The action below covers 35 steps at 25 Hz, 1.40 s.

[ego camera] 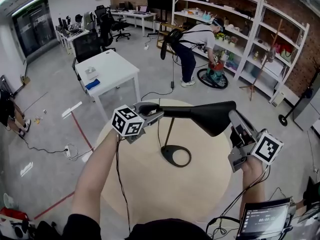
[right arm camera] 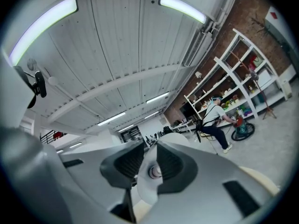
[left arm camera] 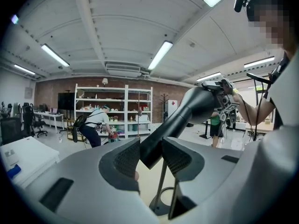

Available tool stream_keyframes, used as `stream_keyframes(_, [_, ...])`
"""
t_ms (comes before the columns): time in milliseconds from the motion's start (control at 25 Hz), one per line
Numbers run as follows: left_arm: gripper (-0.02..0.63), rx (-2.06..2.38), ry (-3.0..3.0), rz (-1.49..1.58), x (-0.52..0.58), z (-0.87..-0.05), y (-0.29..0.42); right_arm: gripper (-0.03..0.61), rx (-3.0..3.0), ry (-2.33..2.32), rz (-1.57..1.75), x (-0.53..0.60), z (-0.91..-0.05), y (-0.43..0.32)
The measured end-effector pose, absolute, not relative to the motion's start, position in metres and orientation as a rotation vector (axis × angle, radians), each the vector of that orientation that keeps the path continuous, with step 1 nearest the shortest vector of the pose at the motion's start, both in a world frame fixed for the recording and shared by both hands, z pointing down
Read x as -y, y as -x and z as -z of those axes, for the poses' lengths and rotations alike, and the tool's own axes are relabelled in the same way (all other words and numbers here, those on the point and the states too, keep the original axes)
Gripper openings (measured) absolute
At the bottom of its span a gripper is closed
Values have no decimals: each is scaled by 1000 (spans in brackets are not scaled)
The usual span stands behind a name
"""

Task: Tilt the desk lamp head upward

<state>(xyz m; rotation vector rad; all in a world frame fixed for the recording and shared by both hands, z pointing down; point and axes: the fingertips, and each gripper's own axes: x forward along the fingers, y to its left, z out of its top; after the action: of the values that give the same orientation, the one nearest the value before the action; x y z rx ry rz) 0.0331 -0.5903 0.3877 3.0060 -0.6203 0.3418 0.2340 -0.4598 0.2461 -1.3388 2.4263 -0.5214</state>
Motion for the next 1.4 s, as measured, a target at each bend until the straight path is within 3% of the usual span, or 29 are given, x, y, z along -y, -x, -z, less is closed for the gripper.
stream_keyframes(1400, [156, 617, -2763, 38, 588, -408, -35, 83, -2594, 1257, 432, 489, -181, -182])
